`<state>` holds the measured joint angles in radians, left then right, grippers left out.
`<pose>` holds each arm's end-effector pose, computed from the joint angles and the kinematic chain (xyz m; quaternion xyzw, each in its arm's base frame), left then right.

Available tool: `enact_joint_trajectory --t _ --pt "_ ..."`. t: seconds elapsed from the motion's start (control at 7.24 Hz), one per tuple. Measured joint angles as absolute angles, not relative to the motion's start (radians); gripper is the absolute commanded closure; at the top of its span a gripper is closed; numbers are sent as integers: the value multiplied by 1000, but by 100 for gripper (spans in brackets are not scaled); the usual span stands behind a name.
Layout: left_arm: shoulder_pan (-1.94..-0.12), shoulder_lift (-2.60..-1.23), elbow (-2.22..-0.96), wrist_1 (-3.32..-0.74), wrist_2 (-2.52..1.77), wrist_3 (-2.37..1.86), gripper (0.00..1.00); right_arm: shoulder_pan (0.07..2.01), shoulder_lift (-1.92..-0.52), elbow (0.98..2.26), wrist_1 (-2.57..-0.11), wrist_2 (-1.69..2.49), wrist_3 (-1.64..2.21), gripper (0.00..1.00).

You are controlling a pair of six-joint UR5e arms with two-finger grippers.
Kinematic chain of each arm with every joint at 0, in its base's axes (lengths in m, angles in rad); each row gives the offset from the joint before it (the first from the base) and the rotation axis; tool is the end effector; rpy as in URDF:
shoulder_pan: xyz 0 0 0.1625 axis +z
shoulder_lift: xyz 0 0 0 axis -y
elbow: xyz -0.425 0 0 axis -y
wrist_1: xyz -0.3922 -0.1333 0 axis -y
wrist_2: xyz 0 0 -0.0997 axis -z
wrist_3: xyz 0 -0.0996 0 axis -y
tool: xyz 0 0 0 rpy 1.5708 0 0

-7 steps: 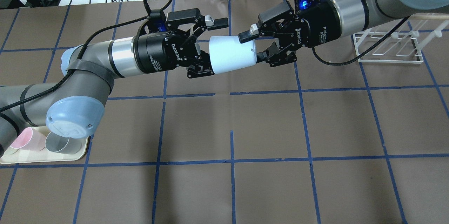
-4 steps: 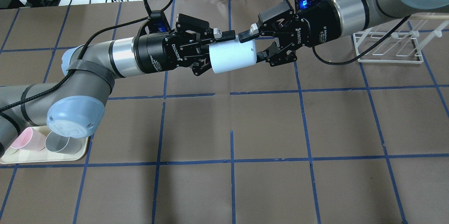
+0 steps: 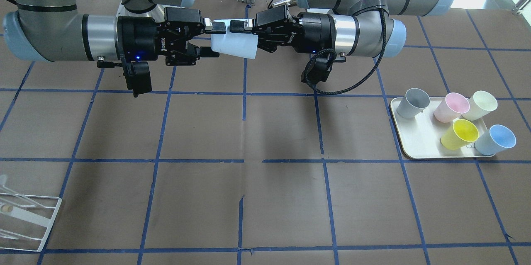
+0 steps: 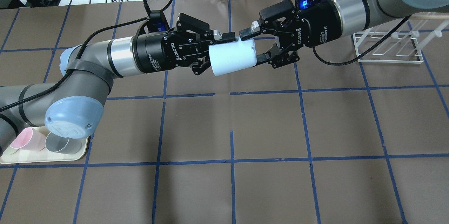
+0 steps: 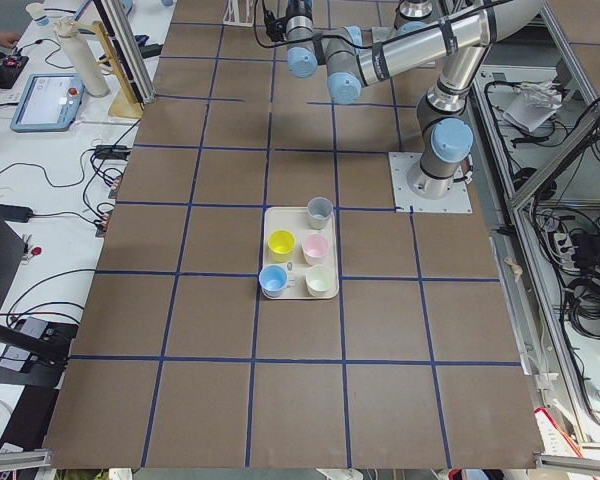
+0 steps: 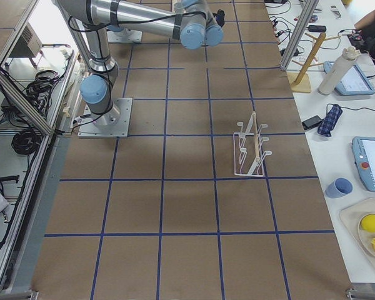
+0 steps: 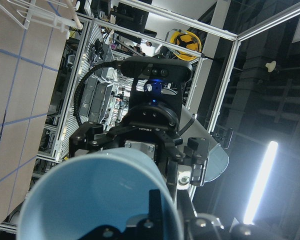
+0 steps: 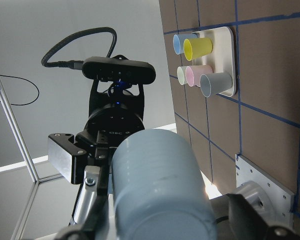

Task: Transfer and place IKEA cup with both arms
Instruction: 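Open the right gripper and pull it back while the left holds the cup, then carry the cup with the left gripper down toward the white tray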

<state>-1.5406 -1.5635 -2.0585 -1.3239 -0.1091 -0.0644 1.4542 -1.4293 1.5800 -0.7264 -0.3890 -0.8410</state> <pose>-0.2188 -0.4510 0.3937 0.1180 -0.6581 -0.0904 0.7381 0.1692 -0.4933 0.4202 -0.0099 0.7766 0.1262 0.6171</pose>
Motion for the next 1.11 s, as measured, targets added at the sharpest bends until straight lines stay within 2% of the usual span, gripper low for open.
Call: enact_joint_trajectory --t 0.28,0.41,0.55,0.69,1.11 --pt "-1538 -1563 -2058 -1324 -109 -68 81 1454 -1429 1574 -729 -389 -839 0" --pt "-1531 -1563 -2056 -1323 -107 -77 86 1454 -1425 1569 -739 -389 -838 0" --pt "-1515 -1563 -2053 -1323 -102 -91 97 1452 -1422 1568 -757 -392 -838 0" --pt "-1486 -1563 -2049 -1323 -81 -107 100 1452 -1423 1568 -773 -395 -838 0" --pt "-1400 -1564 -2019 -1229 187 -232 100 1452 -1427 1569 -825 -472 -842 0"
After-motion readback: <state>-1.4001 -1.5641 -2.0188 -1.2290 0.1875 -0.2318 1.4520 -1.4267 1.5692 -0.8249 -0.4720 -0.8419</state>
